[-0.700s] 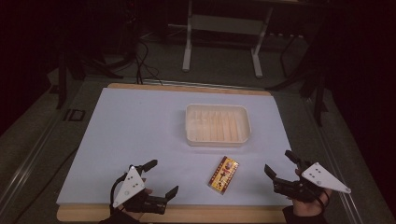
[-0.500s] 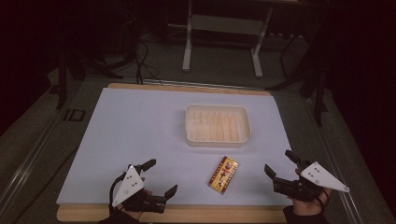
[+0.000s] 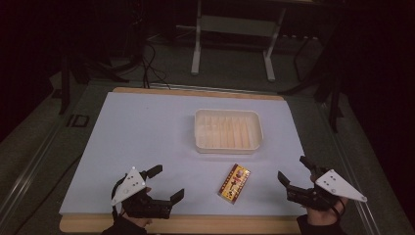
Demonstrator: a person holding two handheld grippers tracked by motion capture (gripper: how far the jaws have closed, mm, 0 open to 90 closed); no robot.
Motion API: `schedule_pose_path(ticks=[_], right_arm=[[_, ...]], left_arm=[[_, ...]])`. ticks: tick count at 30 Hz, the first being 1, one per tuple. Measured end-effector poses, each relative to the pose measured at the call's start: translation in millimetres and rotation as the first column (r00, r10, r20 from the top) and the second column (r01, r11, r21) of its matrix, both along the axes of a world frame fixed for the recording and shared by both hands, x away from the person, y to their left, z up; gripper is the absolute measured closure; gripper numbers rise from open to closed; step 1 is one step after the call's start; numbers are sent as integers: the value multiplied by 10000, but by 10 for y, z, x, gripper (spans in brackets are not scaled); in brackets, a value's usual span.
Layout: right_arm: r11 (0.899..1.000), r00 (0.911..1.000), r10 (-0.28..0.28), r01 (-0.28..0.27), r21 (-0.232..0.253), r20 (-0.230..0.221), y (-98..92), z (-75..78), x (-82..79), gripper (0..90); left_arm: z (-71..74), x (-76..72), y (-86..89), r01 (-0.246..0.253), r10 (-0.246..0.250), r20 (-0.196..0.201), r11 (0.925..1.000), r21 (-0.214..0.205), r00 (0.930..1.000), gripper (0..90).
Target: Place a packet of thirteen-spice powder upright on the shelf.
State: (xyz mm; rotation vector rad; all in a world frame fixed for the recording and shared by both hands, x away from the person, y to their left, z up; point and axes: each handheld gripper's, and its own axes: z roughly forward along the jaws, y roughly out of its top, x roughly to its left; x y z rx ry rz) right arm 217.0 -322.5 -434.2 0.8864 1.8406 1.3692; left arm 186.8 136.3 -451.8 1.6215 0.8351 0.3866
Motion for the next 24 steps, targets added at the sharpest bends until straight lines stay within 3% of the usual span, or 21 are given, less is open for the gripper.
schedule_pose_path(ticks=[2,6,13,20,24], right_arm=[[10000,10000,3,-3,-17,14,22,2,4,124],[9999,9999,105,-105,-10,-62,75,3,21,125],[9999,9998,42,-44,-110,-183,101,-13,25,123],[10000,9998,-4,2,-74,-203,75,-15,17,123],[9999,9998,5,-7,-103,-181,79,-11,14,122]], left_arm=[[39,7,-3,-76,78,-82,9996,268,9999,4],[111,19,-22,4,0,-213,9998,206,9998,4],[213,73,-193,383,-339,-662,9971,663,9972,4],[381,197,-382,325,-286,-496,9964,778,9984,3],[417,260,-494,437,-376,-683,9950,895,9970,4]])
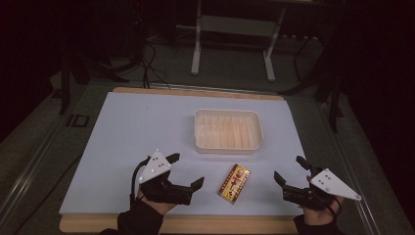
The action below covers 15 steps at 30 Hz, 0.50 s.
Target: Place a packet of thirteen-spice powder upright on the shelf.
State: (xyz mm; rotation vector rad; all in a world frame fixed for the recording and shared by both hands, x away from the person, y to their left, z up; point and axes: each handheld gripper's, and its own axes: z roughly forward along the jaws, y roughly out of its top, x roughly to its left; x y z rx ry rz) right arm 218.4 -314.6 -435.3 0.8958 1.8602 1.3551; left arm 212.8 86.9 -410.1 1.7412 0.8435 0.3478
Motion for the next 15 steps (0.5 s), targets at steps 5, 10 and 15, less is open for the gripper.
schedule_pose_path(ticks=[5,10,15], right_arm=[[10000,10000,55,-55,10,-44,3,-9,10,122],[10000,10000,19,-19,12,53,13,-4,5,121],[10000,10000,34,-34,-33,18,27,-13,11,121]], left_arm=[[-27,50,-162,74,-70,-127,9994,336,9999,4],[-58,114,-292,171,-142,-522,9983,554,9985,4],[-75,147,-469,404,-337,-633,9934,1070,9974,4]])
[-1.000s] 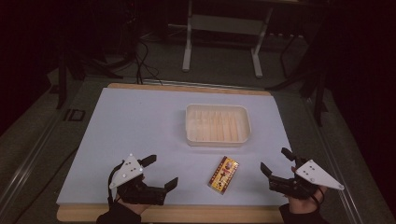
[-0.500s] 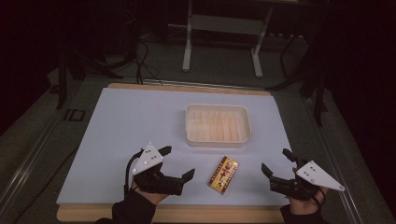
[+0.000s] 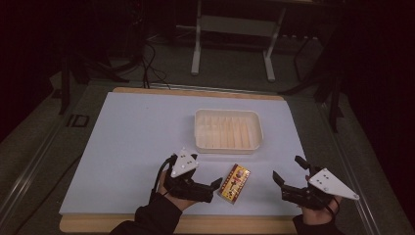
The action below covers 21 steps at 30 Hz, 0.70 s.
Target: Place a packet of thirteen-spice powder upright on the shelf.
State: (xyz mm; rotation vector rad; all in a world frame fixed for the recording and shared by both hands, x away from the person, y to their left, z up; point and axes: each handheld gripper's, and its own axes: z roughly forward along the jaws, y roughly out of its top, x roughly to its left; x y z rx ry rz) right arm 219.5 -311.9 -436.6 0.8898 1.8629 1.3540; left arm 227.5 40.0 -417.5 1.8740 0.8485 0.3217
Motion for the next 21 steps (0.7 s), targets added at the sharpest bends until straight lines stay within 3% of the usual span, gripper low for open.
schedule_pose_path(ticks=[6,10,15,18,21], right_arm=[[10000,10000,19,-20,32,10,9,-2,-5,120],[10000,10000,54,-54,25,-7,11,-5,-5,120],[10000,10000,79,-79,18,1,15,-10,-3,119],[9999,9999,102,-102,1,-29,17,-14,-2,119],[9999,9999,113,-113,-13,-11,17,-15,-1,119]], left_arm=[[-18,102,-156,-70,78,-431,9998,185,9990,4],[-51,134,-287,-5,19,-254,9985,550,9997,4],[-164,205,-418,-30,70,-707,9984,573,9975,4],[-217,257,-496,21,71,-1031,9961,887,9946,5],[-232,285,-537,-13,131,-1117,9945,1047,9937,14]])
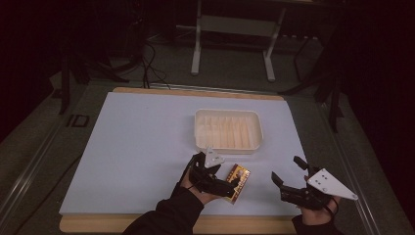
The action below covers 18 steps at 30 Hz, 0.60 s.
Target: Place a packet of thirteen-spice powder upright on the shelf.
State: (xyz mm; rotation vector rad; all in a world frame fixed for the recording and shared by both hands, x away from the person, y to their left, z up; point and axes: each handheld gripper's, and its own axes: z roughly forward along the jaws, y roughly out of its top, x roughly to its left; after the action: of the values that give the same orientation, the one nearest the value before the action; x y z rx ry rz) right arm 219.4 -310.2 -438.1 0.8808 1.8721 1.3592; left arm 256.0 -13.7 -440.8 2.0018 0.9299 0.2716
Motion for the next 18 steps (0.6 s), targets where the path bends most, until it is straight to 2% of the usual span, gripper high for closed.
schedule_pose_path(ticks=[2,5,8,14,18], right_arm=[[10000,10000,16,-16,17,5,-8,0,4,119],[10000,10000,-18,18,52,-23,-14,0,3,119],[10000,10000,-4,5,68,-59,-16,-1,4,119],[10000,9999,81,-80,56,-93,-7,-10,3,119],[9999,9999,97,-96,90,-119,-11,-11,2,119]], left_arm=[[-14,43,-55,-87,87,38,9998,201,10000,16],[-31,89,-124,-127,132,-163,9993,342,9998,16],[-54,123,-213,-64,97,-486,9977,674,9988,15],[-103,146,-413,25,77,-727,9903,1389,9973,16],[-149,176,-531,26,147,-1054,9866,1630,9943,16]])
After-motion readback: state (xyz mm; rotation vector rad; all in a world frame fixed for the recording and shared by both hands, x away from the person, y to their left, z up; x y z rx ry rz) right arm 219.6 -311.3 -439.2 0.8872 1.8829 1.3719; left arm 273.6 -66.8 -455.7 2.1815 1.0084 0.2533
